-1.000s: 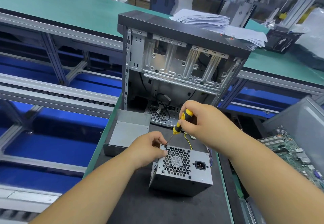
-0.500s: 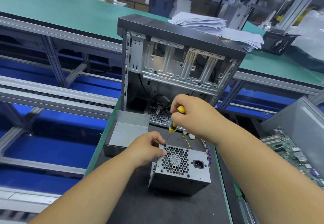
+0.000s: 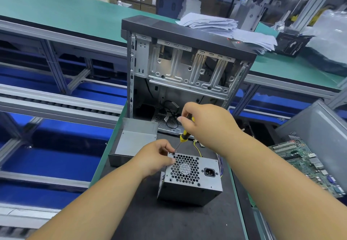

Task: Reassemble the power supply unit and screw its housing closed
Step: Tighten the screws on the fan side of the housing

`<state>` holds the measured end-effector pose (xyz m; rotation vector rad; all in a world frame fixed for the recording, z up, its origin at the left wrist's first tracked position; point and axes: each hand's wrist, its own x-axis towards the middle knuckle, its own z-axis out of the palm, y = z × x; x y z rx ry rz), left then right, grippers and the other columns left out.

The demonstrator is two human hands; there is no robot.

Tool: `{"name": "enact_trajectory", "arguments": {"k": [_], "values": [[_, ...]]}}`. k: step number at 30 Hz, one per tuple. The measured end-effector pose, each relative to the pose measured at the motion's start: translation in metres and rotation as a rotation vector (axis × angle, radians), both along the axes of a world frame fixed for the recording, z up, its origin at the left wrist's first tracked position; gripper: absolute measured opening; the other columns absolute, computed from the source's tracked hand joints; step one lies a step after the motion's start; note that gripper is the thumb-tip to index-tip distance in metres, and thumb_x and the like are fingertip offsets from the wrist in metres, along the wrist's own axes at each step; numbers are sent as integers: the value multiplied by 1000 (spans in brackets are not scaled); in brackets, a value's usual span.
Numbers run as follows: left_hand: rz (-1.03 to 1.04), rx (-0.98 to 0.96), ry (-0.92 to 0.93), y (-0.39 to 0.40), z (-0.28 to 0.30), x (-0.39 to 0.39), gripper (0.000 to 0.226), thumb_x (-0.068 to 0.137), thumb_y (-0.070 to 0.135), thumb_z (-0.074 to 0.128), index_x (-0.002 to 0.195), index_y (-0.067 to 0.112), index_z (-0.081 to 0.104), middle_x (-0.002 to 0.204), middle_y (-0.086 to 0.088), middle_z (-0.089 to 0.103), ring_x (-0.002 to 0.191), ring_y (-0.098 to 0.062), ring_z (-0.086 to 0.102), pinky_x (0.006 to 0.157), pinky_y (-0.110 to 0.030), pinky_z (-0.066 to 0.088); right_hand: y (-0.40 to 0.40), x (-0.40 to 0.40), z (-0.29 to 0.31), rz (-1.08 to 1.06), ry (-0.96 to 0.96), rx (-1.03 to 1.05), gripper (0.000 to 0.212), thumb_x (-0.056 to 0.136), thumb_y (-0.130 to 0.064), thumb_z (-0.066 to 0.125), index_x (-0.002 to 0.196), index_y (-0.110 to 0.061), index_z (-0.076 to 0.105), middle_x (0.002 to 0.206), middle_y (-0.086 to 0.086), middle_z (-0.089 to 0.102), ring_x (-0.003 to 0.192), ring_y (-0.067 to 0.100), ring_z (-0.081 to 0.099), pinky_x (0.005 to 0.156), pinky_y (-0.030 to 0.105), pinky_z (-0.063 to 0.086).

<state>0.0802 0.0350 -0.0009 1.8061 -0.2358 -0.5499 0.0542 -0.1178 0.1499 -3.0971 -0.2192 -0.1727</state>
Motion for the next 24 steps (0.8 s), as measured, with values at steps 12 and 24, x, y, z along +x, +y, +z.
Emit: {"name": "enact_trajectory", "arguments": {"k": [12,24], "values": [[1,20,-25,0,-2,0,17,81,9,76,88,20,66,70,5,53,50,-1,46,49,-11,37,-4,-2,-2,17,-26,-14,29,96,-55,46,99,-27,49,64,-7,51,68,17,54,53,30,38],[6,23,-24,0,-3,-1,18,81,10,76,91,21,67,74,4,54,61,-8,48,53,-10,38,-5,-2,-6,61,-30,104,30,95,-44,51,123,-35,47,71,-9,55,69,12,54,53,26,39]]}}
